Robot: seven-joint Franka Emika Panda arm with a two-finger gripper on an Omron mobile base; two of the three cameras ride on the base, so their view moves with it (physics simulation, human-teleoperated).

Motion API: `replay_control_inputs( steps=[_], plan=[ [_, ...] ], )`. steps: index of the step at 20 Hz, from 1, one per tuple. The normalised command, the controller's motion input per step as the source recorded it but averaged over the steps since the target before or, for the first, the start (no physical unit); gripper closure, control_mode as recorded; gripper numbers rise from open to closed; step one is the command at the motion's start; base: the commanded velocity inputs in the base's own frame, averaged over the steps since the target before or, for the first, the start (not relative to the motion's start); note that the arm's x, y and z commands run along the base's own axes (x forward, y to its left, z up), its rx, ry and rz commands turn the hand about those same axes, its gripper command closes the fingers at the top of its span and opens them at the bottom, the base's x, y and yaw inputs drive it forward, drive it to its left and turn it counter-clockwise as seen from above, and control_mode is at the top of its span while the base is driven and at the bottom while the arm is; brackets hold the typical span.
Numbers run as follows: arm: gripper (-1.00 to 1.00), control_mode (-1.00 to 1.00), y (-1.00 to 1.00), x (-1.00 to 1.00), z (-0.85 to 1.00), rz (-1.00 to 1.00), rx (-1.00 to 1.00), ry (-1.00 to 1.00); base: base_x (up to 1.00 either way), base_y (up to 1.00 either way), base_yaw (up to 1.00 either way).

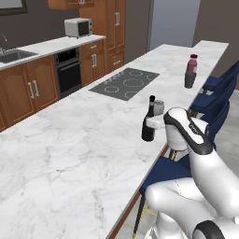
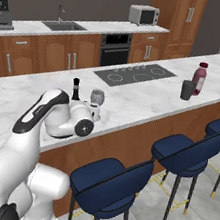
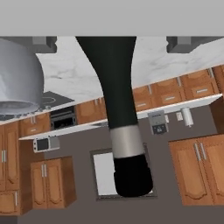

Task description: There is a wine glass and glass cup on the dining counter. Place the wine bottle next to the wine glass and the juice bottle next to the glass cup.

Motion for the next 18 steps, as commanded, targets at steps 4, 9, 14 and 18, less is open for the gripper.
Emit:
replay_control_inputs(
  steps=[4,9,14,18],
  plan=[
    [-1.00,-1.00,0.01,-0.25,0.11,0.00,0.00,0.00,0.00,0.00,0.00],
    [-1.00,-1.00,0.02,-0.29,0.16,0.00,0.00,0.00,0.00,0.00,0.00],
    [-1.00,-1.00,0.00,-0.27,0.30,0.00,0.00,0.00,0.00,0.00,0.00],
    [-1.00,-1.00,0.00,-0.29,0.34,-0.02,0.00,0.02,0.00,0.00,0.00]
  ],
)
